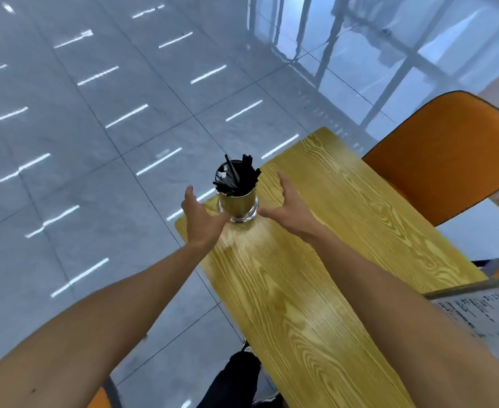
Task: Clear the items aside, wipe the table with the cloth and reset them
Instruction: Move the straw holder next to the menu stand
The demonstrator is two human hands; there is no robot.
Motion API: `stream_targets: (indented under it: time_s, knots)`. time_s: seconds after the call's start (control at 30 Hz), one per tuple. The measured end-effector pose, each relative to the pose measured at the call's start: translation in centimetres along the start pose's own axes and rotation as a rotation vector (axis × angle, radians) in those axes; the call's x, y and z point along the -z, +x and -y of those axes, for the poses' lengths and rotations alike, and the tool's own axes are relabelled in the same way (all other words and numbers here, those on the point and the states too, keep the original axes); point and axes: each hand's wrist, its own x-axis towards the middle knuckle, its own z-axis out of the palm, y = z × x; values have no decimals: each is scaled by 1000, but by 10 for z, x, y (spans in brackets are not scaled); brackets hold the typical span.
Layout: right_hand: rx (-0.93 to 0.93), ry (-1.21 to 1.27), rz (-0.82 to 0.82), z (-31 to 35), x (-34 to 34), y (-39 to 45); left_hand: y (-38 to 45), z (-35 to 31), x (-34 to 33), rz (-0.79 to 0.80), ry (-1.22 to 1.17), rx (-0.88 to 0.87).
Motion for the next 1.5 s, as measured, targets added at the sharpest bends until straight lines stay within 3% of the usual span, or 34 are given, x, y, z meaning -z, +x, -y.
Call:
stream_targets:
  time_s: [0.1, 0.27, 0.57, 1.0, 1.5]
  knots:
    - [20, -10, 24, 6, -9, 5, 12, -7, 6, 189, -72, -10]
    - [55, 158, 63, 13, -23, 17, 35, -19, 4, 335, -142, -97]
    - [73, 201, -170, -5, 8, -19, 6, -39, -35, 470, -168, -181]
    - [-27, 189, -632, -71, 79, -161, -95, -75, -153, 838, -71, -298]
    - [-216, 256, -801, -119, 74, -223, -145, -58, -195, 1012, 39, -390]
